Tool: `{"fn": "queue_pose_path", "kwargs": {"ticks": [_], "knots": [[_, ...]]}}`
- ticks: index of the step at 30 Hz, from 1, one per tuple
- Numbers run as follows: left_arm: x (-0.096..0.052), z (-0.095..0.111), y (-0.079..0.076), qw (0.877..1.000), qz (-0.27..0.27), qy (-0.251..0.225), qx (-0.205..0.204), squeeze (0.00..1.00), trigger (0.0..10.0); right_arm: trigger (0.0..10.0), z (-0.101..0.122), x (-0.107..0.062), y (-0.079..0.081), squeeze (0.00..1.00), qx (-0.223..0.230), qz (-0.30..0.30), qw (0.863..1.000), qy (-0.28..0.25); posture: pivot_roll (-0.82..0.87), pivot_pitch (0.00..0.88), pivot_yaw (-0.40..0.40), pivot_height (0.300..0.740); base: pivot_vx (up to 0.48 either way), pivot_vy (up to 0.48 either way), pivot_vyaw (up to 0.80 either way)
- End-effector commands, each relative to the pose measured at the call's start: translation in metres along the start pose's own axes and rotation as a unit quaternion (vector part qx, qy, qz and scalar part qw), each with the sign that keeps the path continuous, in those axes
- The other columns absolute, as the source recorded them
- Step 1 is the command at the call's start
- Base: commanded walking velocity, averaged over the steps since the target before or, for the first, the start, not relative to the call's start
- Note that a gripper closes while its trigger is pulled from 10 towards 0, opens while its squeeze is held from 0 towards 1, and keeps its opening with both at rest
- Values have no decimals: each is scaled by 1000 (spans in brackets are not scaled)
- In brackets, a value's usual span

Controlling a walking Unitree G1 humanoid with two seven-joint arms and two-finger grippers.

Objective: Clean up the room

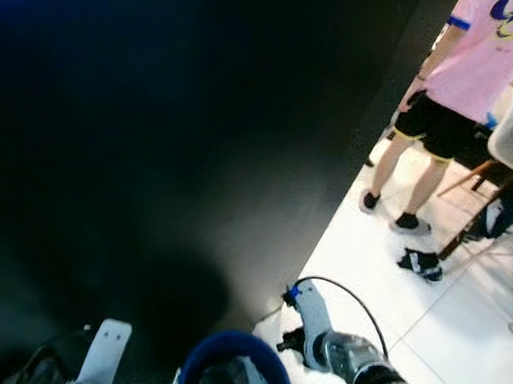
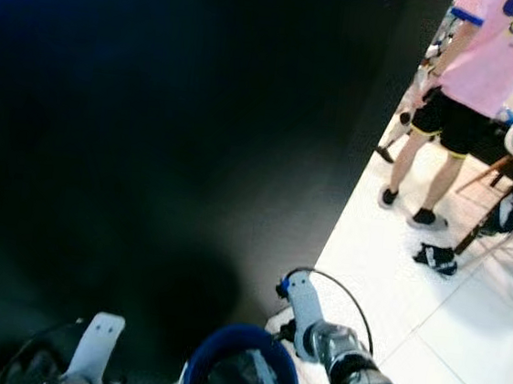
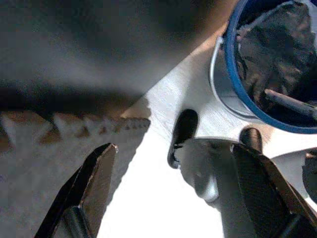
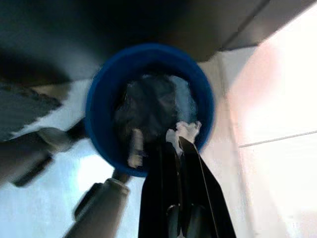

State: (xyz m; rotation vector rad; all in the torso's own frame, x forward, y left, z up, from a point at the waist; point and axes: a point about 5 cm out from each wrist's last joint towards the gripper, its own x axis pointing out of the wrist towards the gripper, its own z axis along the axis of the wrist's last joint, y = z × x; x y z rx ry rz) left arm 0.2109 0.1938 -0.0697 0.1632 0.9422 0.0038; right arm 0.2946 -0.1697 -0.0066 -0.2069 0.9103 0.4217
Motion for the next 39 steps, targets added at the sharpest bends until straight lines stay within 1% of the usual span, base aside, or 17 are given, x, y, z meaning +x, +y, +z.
{"fn": "queue_pose_path", "kwargs": {"ticks": [1, 2, 3, 4, 6, 8, 13, 15, 18, 19, 30, 34, 35, 36, 37, 38, 39], "knots": [[0, -3, -6, 1000, -17, 7, 7, 0, 10000, 10000, 2, -1, -5, 0, -15, -16, 1000, 7, 51, 0, -122, 740, 0, 0, 0], [0, -5, -8, 1000, -21, 10, 6, 0, 10000, 10000, 6, -1, -4, 0, -21, -19, 1000, 2, 51, 0, -122, 740, 0, 0, 0], [-1, -7, -9, 1000, -27, 13, 3, 0, 10000, 10000, 13, 2, 5, 0, -39, -1, 999, -1, 51, 0, -129, 740, 0, 0, 0], [-1, -7, -9, 1000, -27, 13, 3, 0, 10000, 10000, 13, 2, 5, 0, -39, -1, 999, -1, 51, 0, -129, 740, 0, 0, 0], [-1, -10, -12, 999, -36, 15, -3, 0, 10000, 10000, 22, 5, 18, 0, -68, 19, 997, -1, 55, 0, -135, 740, 0, 0, 0], [-1, -11, -14, 999, -40, 15, -5, 0, 10000, 10000, 24, 6, 22, 0, -78, 21, 997, -1, 55, 0, -135, 740, 0, 0, 0], [-2, -17, -16, 999, -47, 20, 2, 0, 10000, 10000, 22, 10, 32, 0, -91, 20, 996, 8, 71, 0, -142, 740, 0, 0, 0], [-4, -26, -14, 998, -44, 31, 15, 0, 10000, 10000, 22, 13, 42, 0, -92, 32, 995, 5, 71, 0, -142, 740, 0, 0, 0], [-4, -29, -12, 998, -42, 36, 20, 0, 10000, 10000, 23, 14, 45, 0, -95, 37, 995, 4, 82, 0, -147, 740, 0, 0, 0], [-6, -36, -10, 998, -40, 45, 24, 0, 10000, 10000, 25, 15, 51, 1000, -89, 47, 995, 0, 82, 0, -147, 740, 0, 0, 0], [-8, -48, -8, 997, -37, 63, 30, 0, 10000, 10000, 26, 15, 49, 1000, -73, 34, 997, -4, 90, 0, -150, 740, 0, 0, 0], [-9, -51, -9, 997, -35, 67, 31, 0, 10000, 10000, 26, 11, 32, 1000, -53, -6, 999, -13, 87, 0, -148, 740, 0, 0, 0], [-9, -52, -9, 997, -34, 68, 30, 0, 10000, 10000, 25, 9, 25, 482, -42, -18, 999, -16, 77, 0, -143, 740, 0, 0, 0], [-9, -52, -9, 997, -33, 68, 29, 0, 10000, 10000, 24, 8, 22, 482, -36, -25, 999, -17, 77, 0, -143, 740, 0, 0, 0], [-10, -54, -9, 997, -28, 72, 25, 0, 10000, 10000, 13, 3, 4, 0, -1, -61, 998, -17, 67, 0, -138, 740, 0, 0, 0], [-10, -54, -9, 997, -28, 72, 25, 0, 10000, 10000, 13, 3, 4, 0, -1, -61, 998, -17, 67, 0, -138, 740, 0, 0, 0], [-10, -55, -9, 997, -25, 75, 23, 0, 10000, 10000, 4, 0, -7, 0, 21, -86, 996, -15, 67, 0, -138, 740, 0, 0, 0]]}}
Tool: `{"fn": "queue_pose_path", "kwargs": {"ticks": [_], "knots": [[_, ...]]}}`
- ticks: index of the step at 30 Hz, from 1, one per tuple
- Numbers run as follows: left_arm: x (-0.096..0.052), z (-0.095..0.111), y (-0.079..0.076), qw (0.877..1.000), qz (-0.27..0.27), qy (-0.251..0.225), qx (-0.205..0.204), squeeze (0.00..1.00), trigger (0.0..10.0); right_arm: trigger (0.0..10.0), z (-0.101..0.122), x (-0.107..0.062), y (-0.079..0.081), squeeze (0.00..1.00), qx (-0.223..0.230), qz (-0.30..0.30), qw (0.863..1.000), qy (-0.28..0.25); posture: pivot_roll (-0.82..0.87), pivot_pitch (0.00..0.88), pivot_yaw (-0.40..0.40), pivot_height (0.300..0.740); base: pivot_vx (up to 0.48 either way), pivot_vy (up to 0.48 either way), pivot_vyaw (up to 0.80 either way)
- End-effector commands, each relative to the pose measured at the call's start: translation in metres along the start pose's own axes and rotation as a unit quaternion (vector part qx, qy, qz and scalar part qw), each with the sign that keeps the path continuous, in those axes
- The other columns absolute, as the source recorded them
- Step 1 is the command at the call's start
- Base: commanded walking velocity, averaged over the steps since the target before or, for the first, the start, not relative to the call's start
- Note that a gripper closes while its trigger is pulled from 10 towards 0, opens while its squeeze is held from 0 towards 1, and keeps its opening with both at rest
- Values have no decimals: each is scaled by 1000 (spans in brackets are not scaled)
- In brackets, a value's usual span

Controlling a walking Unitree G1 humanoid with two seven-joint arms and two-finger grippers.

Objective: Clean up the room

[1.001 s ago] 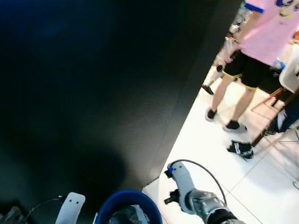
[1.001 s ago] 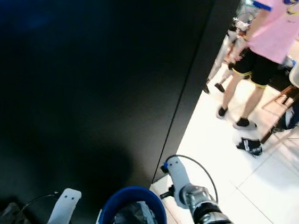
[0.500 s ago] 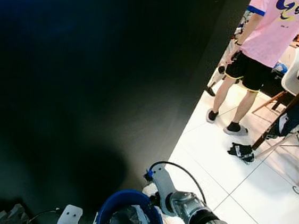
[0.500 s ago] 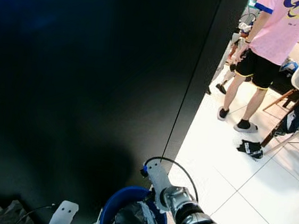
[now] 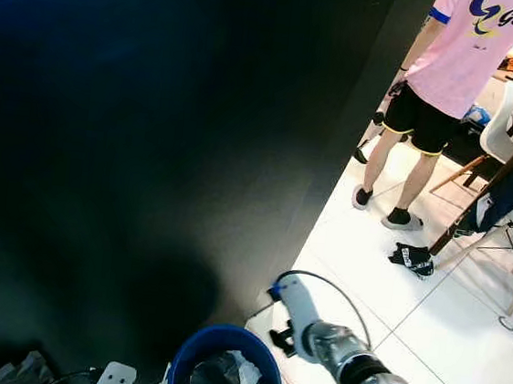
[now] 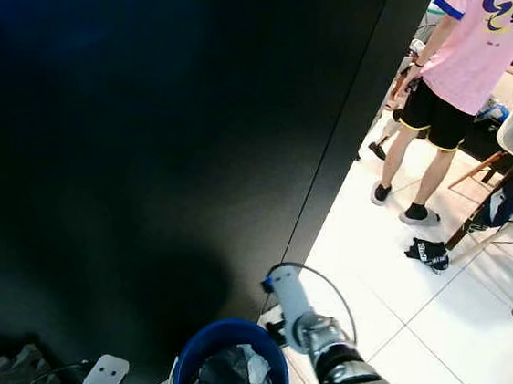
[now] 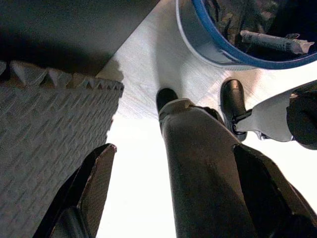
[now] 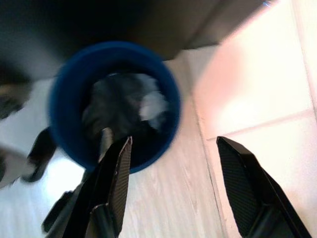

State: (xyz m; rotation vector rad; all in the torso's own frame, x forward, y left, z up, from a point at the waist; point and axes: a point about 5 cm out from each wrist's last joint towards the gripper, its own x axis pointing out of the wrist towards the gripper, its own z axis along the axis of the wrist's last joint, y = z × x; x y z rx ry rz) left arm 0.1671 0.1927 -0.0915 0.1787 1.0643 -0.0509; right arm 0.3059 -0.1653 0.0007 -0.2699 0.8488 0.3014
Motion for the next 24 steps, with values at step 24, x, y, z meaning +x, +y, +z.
{"fn": "queue_pose_path", "kwargs": {"ticks": [24], "knots": [[-6, -41, -8, 994, -16, 80, 73, 0, 10000, 10000, -251, -71, 9, 0, 126, -103, 937, 308, -3, 0, -97, 740, -438, 0, 0]]}}
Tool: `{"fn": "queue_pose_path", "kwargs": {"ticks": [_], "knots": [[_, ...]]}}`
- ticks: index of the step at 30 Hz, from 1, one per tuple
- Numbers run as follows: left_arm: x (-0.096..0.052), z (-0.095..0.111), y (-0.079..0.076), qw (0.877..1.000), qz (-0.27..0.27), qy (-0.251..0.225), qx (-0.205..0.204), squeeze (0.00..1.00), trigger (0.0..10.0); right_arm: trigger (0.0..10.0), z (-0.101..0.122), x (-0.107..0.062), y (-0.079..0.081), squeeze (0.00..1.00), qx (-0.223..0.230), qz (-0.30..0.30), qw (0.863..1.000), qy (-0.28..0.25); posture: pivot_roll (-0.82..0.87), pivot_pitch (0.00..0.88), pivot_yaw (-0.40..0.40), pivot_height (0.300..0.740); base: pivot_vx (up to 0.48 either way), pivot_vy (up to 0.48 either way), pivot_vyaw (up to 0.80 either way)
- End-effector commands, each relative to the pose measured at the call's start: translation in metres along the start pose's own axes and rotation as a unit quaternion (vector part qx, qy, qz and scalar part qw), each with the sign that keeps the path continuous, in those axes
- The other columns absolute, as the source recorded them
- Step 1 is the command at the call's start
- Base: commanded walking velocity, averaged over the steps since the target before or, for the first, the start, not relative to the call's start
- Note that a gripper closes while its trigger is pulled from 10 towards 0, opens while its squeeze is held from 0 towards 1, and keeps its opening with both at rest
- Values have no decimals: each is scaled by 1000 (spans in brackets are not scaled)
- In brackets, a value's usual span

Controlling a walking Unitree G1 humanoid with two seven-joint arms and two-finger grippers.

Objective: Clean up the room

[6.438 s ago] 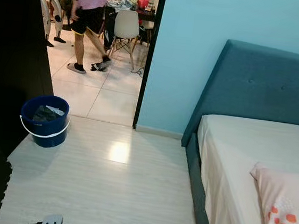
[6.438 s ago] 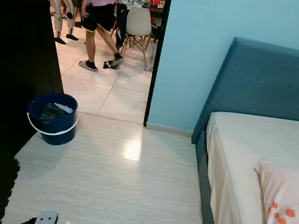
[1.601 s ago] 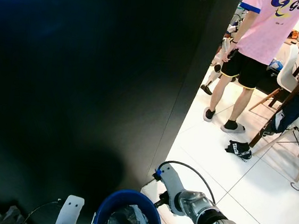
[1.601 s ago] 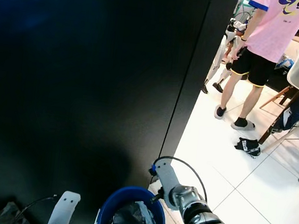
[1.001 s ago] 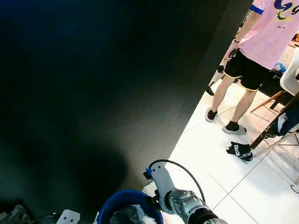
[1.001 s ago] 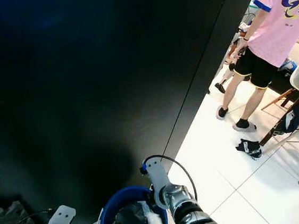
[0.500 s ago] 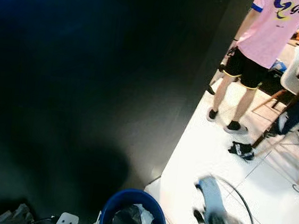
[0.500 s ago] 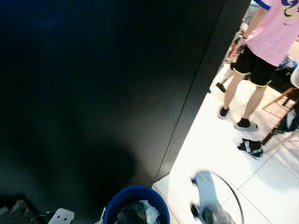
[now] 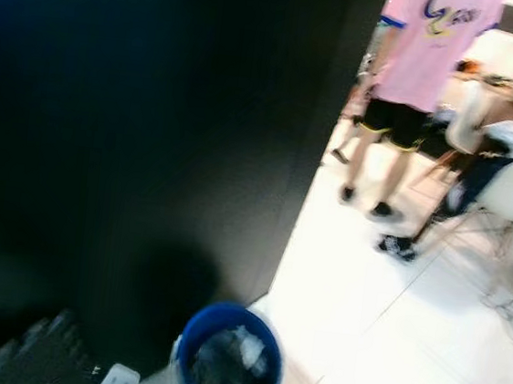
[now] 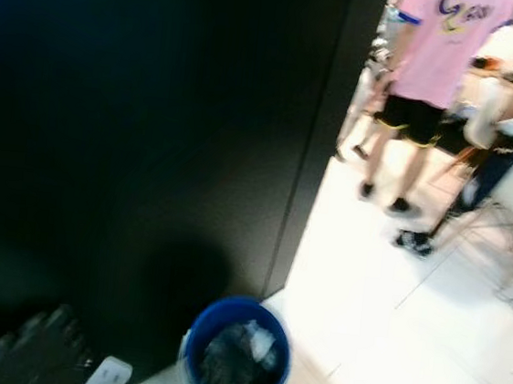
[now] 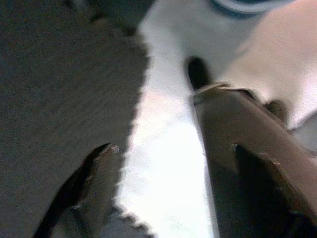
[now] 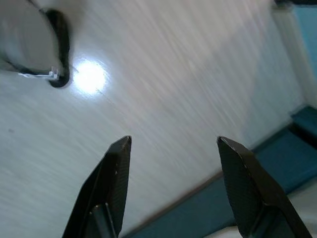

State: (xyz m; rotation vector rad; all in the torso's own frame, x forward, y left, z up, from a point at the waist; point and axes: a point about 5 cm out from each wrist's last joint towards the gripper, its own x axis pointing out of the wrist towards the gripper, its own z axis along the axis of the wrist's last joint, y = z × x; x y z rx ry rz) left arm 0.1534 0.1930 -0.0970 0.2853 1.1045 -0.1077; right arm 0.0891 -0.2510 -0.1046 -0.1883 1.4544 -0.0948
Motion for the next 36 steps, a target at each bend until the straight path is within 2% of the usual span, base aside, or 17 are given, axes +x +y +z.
{"fn": "queue_pose_path", "kwargs": {"ticks": [1, 5, 12, 16, 18, 26, 36], "knots": [[-3, -27, -10, 998, -21, 60, 21, 0, 10000, 10000, -1, 0, -6, 0, -1, -13, 1000, -9, -3, 0, -97, 740, -480, 0, 0], [-3, -27, -12, 998, -23, 60, 24, 0, 10000, 10000, 5, -1, -8, 0, -10, -16, 1000, -17, -6, 0, -101, 740, -480, 0, 0], [-3, -27, -13, 998, -25, 57, 27, 0, 10000, 10000, 8, -1, -8, 0, -24, -17, 999, -24, -3, 0, -105, 740, -480, 0, -729], [-4, -33, -9, 998, -24, 59, 28, 0, 10000, 10000, 11, -2, -8, 0, -32, -14, 999, -29, -2, 0, -103, 740, -480, 0, -725], [-5, -37, -5, 997, -23, 62, 31, 0, 10000, 10000, 10, -1, -7, 0, -49, -16, 998, -29, -4, 0, -99, 740, -476, 0, 0], [-6, -43, -3, 997, -23, 67, 35, 0, 10000, 10000, 11, -2, -6, 0, -46, -13, 998, -27, -5, 0, -97, 740, -472, 0, 0], [-3, -28, -34, 997, -40, 53, 41, 0, 10000, 10000, 17, -2, -8, 0, -48, -16, 998, -32, -8, 0, -99, 740, -471, 0, 0]]}}
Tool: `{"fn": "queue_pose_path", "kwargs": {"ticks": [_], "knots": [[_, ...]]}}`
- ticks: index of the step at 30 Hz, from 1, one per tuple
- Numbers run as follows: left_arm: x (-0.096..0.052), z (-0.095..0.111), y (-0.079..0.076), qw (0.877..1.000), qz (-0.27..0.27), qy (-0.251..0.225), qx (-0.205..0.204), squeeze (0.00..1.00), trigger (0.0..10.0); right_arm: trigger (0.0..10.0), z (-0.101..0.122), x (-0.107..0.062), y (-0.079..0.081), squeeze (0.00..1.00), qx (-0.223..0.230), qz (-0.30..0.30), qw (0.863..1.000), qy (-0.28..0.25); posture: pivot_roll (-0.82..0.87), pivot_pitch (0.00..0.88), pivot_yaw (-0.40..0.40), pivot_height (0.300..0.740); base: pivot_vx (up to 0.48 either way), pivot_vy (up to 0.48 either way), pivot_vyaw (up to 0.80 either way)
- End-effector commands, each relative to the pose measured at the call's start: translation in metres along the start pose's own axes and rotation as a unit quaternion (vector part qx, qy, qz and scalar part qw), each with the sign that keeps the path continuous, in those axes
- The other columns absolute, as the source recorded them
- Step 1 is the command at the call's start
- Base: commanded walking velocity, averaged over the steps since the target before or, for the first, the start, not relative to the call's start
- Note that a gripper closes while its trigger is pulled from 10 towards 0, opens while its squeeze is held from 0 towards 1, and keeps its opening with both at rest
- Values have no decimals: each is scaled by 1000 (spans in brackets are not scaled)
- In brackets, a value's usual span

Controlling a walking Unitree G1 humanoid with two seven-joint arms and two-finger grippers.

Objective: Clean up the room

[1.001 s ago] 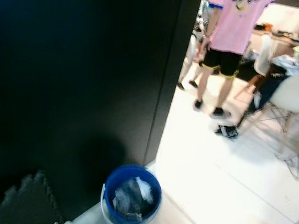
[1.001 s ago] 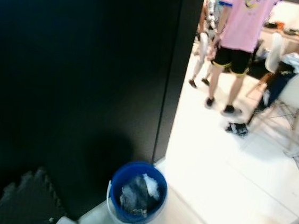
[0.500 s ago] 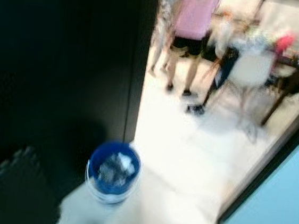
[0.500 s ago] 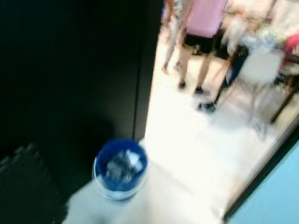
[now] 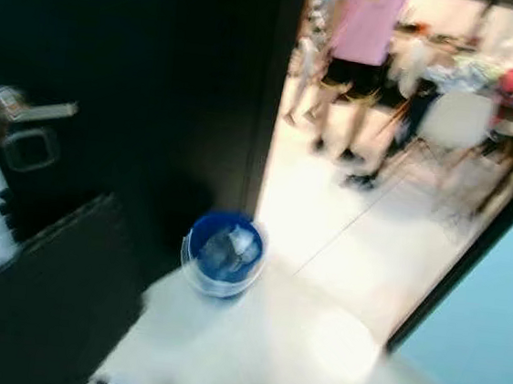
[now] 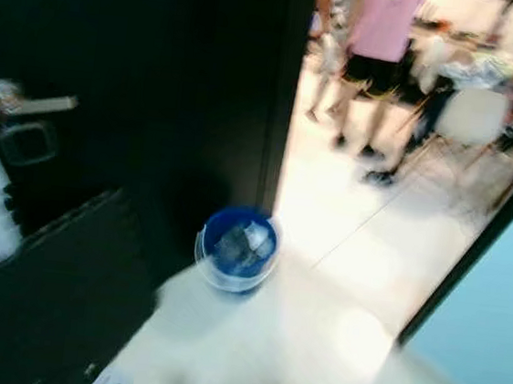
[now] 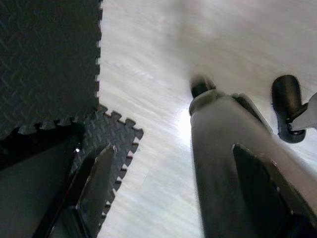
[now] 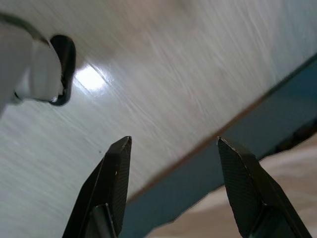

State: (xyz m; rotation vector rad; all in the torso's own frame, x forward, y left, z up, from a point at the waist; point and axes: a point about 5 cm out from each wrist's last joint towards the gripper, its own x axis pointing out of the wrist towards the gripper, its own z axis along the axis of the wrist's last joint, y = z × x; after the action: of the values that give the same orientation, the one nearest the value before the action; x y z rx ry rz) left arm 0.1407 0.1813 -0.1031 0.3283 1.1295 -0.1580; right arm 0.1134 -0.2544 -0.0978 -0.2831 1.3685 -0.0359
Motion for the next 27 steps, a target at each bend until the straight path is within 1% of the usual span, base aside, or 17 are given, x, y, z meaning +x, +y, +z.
{"fn": "queue_pose_path", "kwargs": {"ticks": [1, 5, 6, 8, 12, 17, 20, 27], "knots": [[-1, -14, -22, 999, -31, 39, 12, 0, 10000, 10000, -8, 0, -2, 0, -1, -4, 1000, 12, -9, 0, -98, 740, -472, 0, 0], [-1, -11, -25, 999, -33, 36, 13, 0, 10000, 10000, -7, 0, -2, 0, -6, -4, 1000, 13, -9, 0, -98, 740, -471, 0, 0], [-1, -8, -28, 999, -35, 34, 14, 0, 10000, 10000, -7, 0, -1, 0, -7, -5, 1000, 13, -9, 0, -98, 740, -469, 0, -775], [-1, -8, -28, 999, -35, 33, 14, 0, 10000, 10000, -7, 0, -1, 0, -8, -5, 1000, 13, -10, 0, -97, 740, -472, 0, -775], [-1, -11, -22, 999, -31, 35, 16, 0, 10000, 10000, -6, 0, 0, 0, -9, -4, 1000, 12, -10, 0, -97, 740, -463, 0, -773], [-1, -12, -21, 999, -30, 34, 15, 0, 10000, 10000, -6, 0, 1, 0, -9, -3, 1000, 11, -11, 0, -96, 740, -424, 0, -775], [-1, -13, -21, 999, -28, 32, 6, 0, 10000, 10000, -6, 0, 2, 0, -8, -1, 1000, 10, -11, 0, -96, 740, 0, 0, -769], [-1, -14, -20, 999, -28, 32, 4, 0, 10000, 10000, -7, 1, 3, 0, -7, 0, 1000, 11, -12, 0, -92, 740, 0, 0, -763]]}}
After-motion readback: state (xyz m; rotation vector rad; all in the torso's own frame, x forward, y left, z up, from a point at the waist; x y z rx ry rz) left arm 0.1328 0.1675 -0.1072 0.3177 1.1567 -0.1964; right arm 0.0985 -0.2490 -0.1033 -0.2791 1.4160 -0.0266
